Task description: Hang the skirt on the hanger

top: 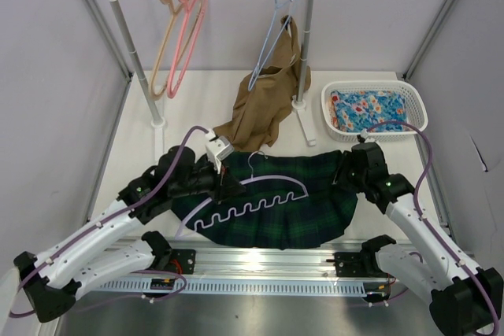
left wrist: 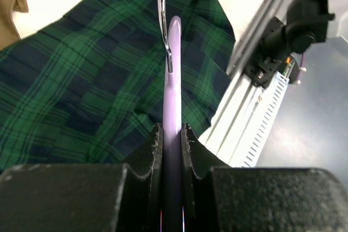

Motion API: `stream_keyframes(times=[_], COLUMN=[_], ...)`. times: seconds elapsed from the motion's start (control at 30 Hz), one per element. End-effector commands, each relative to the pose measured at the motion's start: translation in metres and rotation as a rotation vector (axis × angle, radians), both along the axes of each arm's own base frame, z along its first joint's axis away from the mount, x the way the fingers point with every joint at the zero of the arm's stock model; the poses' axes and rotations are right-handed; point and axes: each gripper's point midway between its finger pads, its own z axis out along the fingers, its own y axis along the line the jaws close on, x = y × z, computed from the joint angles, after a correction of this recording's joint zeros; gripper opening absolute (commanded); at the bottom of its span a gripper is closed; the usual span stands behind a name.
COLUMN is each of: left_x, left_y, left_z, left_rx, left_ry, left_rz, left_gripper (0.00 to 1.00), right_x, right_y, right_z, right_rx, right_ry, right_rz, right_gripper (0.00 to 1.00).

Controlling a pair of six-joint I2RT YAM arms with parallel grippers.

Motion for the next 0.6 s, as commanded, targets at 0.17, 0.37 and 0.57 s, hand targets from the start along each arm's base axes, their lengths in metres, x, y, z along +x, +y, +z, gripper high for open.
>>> stream_keyframes(times=[0.17, 0.37, 0.57], left_x=[0.017, 0.032, 0.047], left_y=[-0.020, -0.019, -0.018], left_z=[0.012, 0.006, 0.024], left_rx=[-0.051, -0.022, -0.039], left_ry=[-0.068, -0.085, -0.131], left_rz=[0.000, 0.056, 0.124], left_gripper=[0.00, 0.00, 0.00], right_x=[0.001, -0.001, -0.005], right_y=[-0.003, 0.000, 0.006], right_z=[0.001, -0.003, -0.015], right_rx=[-0.004, -0.011, -0.011], right_ry=[-0.015, -0.013, 0.001], right_rz=[-0.025, -0.009, 0.000], right_gripper=[0.43, 0.43, 0.43])
